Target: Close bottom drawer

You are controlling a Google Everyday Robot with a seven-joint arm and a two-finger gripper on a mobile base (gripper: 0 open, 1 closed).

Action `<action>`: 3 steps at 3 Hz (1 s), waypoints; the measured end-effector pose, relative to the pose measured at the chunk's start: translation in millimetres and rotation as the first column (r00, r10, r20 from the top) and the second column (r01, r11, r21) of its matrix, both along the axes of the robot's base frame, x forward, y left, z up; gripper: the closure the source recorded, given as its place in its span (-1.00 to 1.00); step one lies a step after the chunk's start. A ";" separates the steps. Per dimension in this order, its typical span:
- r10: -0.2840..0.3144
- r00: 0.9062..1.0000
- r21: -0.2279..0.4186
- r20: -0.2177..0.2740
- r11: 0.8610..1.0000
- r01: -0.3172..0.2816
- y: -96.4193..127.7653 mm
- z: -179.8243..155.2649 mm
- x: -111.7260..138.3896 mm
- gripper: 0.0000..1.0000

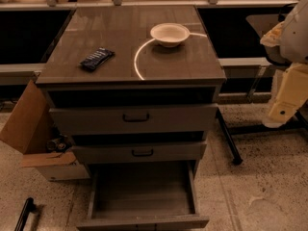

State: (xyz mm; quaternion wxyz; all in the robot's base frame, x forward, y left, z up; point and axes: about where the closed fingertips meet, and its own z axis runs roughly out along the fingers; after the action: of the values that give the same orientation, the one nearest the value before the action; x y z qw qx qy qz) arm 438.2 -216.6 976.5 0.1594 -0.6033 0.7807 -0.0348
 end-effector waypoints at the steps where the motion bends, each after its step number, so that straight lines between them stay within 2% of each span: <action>1: 0.000 1.000 0.000 0.000 1.000 0.000 0.0 -0.1 0.0 -1.00; 2: 0.031 0.999 0.066 -0.008 0.997 -0.030 6.9 -21.0 -8.8 -1.00; 3: 0.092 0.995 0.205 -0.037 0.975 -0.082 30.8 -71.2 -33.6 -1.00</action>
Offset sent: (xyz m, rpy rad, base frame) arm -0.0262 0.0181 -0.0649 0.1940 0.0476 0.0904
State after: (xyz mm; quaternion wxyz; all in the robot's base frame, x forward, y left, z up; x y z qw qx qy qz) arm 404.6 -185.8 905.2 0.2037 -0.6180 0.7564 0.0662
